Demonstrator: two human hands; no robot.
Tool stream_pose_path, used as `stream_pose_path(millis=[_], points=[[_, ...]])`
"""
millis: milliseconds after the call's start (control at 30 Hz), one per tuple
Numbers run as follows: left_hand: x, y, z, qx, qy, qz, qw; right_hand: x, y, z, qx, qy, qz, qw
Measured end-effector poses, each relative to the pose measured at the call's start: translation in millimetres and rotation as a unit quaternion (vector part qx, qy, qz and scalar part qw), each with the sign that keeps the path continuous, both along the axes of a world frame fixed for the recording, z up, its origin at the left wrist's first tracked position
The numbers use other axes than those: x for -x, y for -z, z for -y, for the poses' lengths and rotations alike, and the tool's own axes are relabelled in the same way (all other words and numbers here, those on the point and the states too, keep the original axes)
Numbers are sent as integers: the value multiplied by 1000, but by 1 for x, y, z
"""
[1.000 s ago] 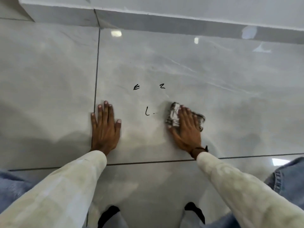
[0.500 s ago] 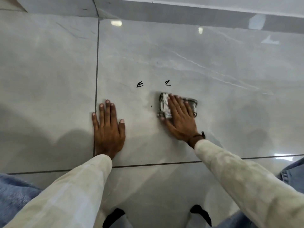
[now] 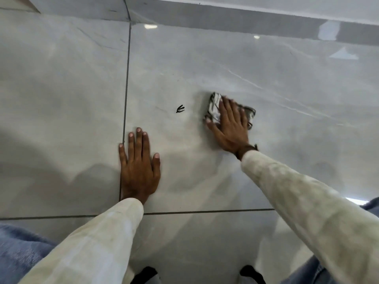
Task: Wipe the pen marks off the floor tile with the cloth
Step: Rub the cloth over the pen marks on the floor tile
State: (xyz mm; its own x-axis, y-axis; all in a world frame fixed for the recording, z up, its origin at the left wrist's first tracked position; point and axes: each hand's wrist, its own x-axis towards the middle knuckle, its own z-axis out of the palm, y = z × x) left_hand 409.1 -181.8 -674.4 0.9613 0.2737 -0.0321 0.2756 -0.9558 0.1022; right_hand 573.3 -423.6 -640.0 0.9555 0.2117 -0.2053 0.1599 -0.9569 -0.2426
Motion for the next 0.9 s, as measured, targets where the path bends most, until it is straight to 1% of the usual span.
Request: stream_pose_path(millis=[33,67,133,200,233,267,333,433,467,500,567,633,700,733,800,867,900], points=[[1,0,0,-3,1,0,1000,-8,-1,-20,-11,21,-11,1000],[1,1,0,-2,2,1,1000,-11,-2,-36,-16,15,-15,1000],[1,1,0,0,4,5,1000,4,-2,-47,-9,-72,-3,997],[1,2,0,-1,1,5,1000,24,-1,-24,-8,-163,18,986],[2,3,-1,1,-1,3,1000,28,-1,-6,-8,-179,21,984],[2,3,-1,4,-2,3,1000,26,-1,10,-6,-173,26,985],[2,1,-2,5,-2,5,1000,10,0,25,9,-102,26,994],[0,-1,-1,7,-2,7,1000,-17,1,-8,3,39,12,999],[-1,-2,0,9,-3,9,1000,-19,-1,-27,-4,52,6,999],[-1,-2,1,9,-2,11,1000,-17,-2,-43,-13,33,1,999],[-1,0,1,11,-2,14,1000,3,-2,-62,-24,-77,8,997],[-1,2,-1,11,-1,18,1000,29,-1,-51,-15,-183,26,983],[0,4,-2,13,-4,16,1000,39,2,-24,-14,-227,29,973],[1,4,-3,15,-6,15,1000,34,4,-14,-14,-220,34,975],[0,3,-3,12,-5,13,1000,15,6,-13,-10,-153,42,987],[-1,1,-2,13,-2,11,1000,-7,7,-40,-9,-64,38,997],[-1,0,-1,14,-3,11,1000,-13,5,-58,-11,-48,33,998]])
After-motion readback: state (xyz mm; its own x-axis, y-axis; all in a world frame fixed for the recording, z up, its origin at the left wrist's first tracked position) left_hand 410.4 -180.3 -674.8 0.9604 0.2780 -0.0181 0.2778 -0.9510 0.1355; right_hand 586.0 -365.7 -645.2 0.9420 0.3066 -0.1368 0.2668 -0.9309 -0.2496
